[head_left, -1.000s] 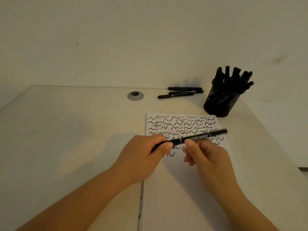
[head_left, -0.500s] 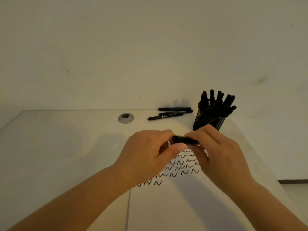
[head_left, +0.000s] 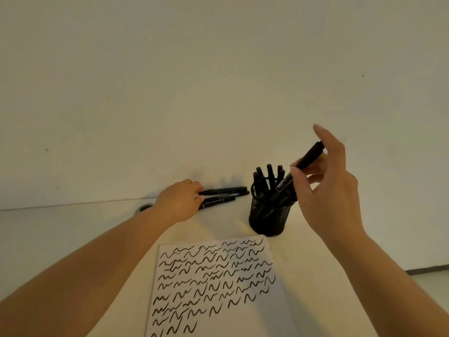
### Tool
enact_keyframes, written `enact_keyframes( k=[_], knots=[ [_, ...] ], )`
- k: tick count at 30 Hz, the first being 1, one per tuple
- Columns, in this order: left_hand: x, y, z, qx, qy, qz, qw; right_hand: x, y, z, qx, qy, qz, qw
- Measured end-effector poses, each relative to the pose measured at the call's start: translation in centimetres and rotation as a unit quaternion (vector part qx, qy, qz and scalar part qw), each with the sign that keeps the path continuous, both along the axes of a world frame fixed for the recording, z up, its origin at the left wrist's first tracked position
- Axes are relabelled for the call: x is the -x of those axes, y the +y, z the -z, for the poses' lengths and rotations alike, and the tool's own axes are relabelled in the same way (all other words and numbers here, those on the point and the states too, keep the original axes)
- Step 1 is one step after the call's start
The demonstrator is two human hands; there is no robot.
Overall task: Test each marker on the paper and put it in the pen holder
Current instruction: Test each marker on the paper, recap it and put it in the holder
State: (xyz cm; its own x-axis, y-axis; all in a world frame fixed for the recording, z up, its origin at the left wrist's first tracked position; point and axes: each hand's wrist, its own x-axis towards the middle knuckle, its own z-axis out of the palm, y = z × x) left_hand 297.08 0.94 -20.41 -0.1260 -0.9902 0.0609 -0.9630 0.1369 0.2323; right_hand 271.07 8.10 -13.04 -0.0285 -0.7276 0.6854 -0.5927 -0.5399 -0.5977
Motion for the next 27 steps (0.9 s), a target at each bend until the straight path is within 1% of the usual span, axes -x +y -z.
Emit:
enact_keyframes(
  k=[4,12,16,20,22,27],
  knots=[
    [1.2,-2.3,1.0,0.004,-0.019,0.005,1.000,0.1,-1.2,0.1,0.021,0.003,-0.002,1.000],
    [2.6,-3.9,2.7,0.028,-0.080,0.000,0.996,-0.7,-2.0,1.9,-0.010,0.067,-0.012,0.998],
    [2.9,-4.0,3.3,0.068,-0.072,-0.006,0.995,-1.5,-2.2,2.4,-0.014,0.111,0.013,0.994],
    [3.0,-4.1,4.1,0.081,-0.091,-0.015,0.992,-2.2,-2.3,3.1,0.034,0.155,0.063,0.985],
    [3.0,-4.2,4.3,0.084,-0.095,-0.020,0.992,-2.2,-2.6,3.8,0.037,0.167,0.074,0.982],
    [3.1,-4.4,4.6,0.073,-0.055,-0.022,0.996,-2.3,-3.2,5.5,0.051,0.202,0.108,0.972]
  ],
)
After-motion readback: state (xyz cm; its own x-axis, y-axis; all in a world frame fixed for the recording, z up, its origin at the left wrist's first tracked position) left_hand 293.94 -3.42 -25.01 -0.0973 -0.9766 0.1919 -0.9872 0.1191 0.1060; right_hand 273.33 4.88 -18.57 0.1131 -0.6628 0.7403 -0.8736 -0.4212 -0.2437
